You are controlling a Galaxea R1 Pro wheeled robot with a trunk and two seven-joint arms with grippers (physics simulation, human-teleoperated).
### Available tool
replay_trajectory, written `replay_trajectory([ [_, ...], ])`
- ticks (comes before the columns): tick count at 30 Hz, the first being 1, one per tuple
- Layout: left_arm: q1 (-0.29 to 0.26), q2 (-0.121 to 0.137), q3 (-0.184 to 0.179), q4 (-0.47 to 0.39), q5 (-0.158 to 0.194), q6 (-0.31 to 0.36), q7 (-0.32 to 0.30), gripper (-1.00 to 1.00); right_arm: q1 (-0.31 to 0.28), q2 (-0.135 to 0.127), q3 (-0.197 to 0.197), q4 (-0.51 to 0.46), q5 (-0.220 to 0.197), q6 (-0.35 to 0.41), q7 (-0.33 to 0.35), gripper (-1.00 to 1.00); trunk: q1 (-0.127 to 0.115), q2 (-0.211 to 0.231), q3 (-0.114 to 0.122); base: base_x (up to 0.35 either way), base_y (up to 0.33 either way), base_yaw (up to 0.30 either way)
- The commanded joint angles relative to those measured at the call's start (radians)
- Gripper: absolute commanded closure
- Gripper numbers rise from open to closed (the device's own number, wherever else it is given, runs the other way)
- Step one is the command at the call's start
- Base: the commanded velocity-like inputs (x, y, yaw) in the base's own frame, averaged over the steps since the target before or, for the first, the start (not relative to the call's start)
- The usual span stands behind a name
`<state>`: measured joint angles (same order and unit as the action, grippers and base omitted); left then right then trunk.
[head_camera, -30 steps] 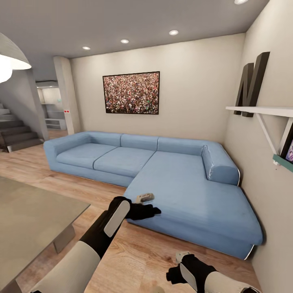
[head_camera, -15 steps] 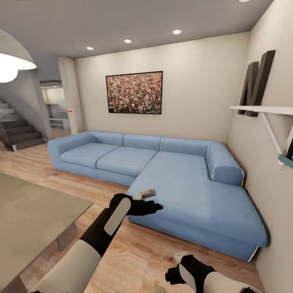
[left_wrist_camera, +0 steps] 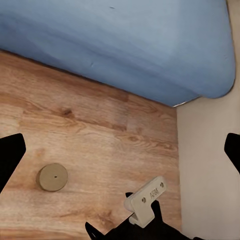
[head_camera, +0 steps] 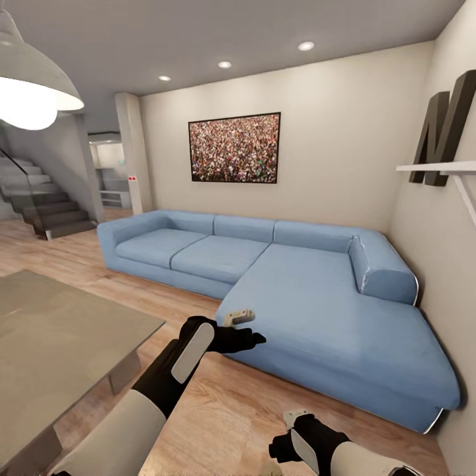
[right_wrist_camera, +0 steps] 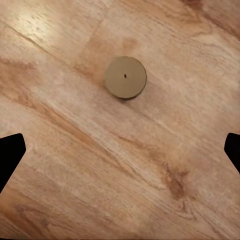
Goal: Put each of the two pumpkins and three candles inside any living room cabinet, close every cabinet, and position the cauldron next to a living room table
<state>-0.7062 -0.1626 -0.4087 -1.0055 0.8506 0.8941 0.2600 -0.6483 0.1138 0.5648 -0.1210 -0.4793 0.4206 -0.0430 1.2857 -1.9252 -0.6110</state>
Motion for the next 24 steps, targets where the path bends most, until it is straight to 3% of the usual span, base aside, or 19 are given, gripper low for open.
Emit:
replay_trajectory([
  [1,-0.001,0.000,-0.001,-0.001,0.010,0.002,0.010,-1.00,-0.001,0.000,0.008,-0.002,-0.010,0.005,-0.005,-1.00,0.004,-0.008,-0.004,0.000,0.000,0.003],
  [7,-0.001,0.000,-0.001,-0.001,0.010,0.002,0.008,-1.00,-0.001,0.000,0.007,-0.002,-0.010,0.004,-0.005,-1.00,0.027,-0.050,-0.024,0.000,0.000,0.018],
  [24,-0.001,-0.001,-0.001,0.001,0.012,0.000,0.005,-1.00,-0.001,0.001,0.008,0.000,-0.010,0.004,-0.005,-1.00,0.092,-0.169,-0.099,0.000,0.000,0.149],
])
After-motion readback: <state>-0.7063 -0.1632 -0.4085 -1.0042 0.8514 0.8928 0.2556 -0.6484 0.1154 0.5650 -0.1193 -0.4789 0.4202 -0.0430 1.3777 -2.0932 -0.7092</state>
